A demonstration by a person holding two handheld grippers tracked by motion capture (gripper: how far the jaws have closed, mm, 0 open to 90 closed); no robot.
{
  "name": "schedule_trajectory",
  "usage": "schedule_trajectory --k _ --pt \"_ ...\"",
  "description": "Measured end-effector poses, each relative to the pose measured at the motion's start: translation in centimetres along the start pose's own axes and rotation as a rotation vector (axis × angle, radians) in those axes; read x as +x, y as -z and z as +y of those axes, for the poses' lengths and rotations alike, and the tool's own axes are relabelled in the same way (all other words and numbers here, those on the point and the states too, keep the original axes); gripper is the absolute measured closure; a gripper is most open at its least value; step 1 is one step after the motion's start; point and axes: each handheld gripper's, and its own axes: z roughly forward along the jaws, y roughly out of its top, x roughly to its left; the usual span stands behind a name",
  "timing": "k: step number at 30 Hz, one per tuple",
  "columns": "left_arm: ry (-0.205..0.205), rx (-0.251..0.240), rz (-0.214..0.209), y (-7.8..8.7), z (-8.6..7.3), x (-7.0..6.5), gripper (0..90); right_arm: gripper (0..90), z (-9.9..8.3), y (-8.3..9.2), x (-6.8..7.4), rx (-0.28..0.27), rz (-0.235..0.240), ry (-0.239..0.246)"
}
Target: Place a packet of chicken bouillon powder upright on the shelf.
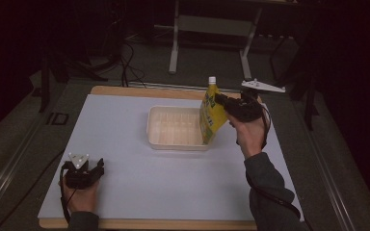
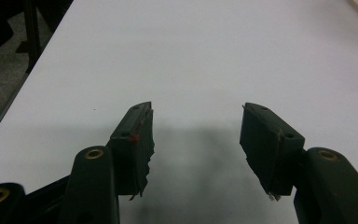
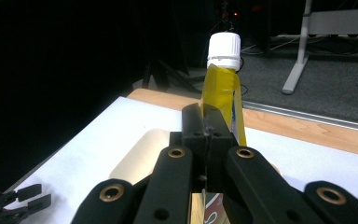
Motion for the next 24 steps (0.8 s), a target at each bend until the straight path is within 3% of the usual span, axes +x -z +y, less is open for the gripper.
schedule_trajectory --k 24 --pt "0.0 -0.002 0.001 0.0 0.0 0.0 44.0 90.0 0.1 -0.1 -1.1 -0.038 -0.048 -0.001"
